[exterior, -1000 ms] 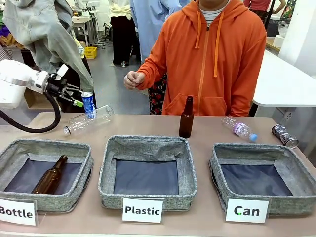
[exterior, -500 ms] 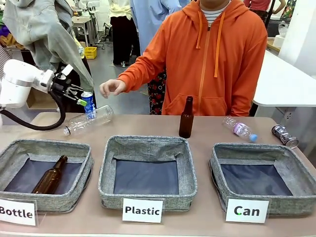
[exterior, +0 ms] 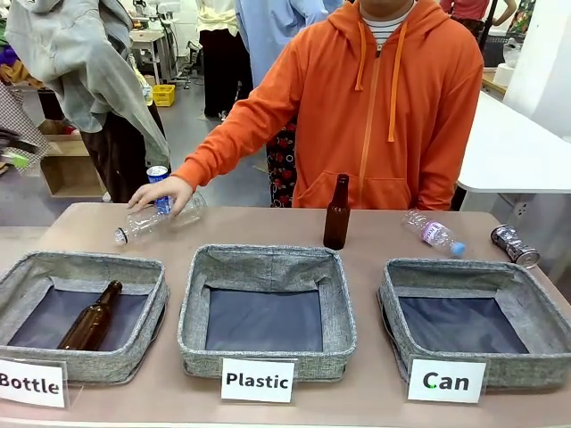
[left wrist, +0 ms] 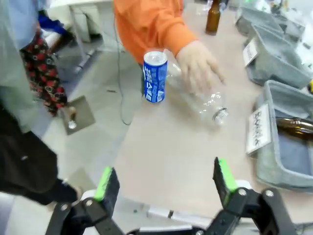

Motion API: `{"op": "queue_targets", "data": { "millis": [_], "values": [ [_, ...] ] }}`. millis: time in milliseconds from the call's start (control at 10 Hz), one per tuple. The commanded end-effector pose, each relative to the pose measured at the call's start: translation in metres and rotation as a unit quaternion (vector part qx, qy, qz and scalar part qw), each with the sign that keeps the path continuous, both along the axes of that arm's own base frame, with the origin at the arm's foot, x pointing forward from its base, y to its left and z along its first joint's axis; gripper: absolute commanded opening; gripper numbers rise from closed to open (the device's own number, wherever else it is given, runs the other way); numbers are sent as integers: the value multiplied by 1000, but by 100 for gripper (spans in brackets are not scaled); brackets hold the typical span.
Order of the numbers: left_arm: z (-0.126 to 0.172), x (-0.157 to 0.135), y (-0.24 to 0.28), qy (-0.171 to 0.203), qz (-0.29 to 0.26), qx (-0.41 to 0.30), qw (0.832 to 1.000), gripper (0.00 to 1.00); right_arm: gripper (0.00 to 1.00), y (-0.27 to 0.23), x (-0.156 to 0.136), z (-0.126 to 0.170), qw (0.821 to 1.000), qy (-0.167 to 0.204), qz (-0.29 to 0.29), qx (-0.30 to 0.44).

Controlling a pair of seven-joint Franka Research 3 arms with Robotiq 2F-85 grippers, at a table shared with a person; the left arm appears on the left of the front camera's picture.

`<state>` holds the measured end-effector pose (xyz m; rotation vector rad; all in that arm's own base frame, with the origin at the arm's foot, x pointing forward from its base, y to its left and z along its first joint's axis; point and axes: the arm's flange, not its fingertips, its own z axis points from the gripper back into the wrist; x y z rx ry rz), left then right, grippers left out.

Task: Sort the can waste into the basket.
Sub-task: Pick up the can waste from the table and place it in the right Fabric basket.

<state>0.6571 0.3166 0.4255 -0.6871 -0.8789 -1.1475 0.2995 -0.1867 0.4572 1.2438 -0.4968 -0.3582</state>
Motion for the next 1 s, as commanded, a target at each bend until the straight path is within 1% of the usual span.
{"op": "queue_targets", "data": {
  "millis": [0,100,200,300,400,500,600,700,800,900],
  "values": [
    [10,-170,-11,-26,-30,-36,999,100,100,1,2,1,1000,-16,-2,4],
    [17,-205,2,-40,-13,-34,999,100,100,1,2,1,1000,-16,-2,4],
    [25,-235,21,-70,2,-51,996,100,100,1,2,1,1000,-16,-2,4],
    [25,-247,35,-84,10,-75,994,100,100,1,2,1,1000,-16,-2,4],
    [21,-252,43,-82,26,-87,992,100,100,1,2,1,1000,-16,-2,4],
    [19,-253,46,-86,6,-86,993,100,100,1,2,1,1000,-16,-2,4],
    [18,-249,47,-84,13,-91,992,100,100,1,2,1,1000,-16,-2,4],
    [22,-244,45,-86,10,-88,992,100,100,1,2,1,1000,-16,-2,4],
    [27,-234,43,-76,8,-84,994,100,100,1,2,1,1000,-16,-2,4],
    [31,-222,35,-72,-11,-79,994,100,100,1,2,1,1000,-16,-2,4]
  ]
}}
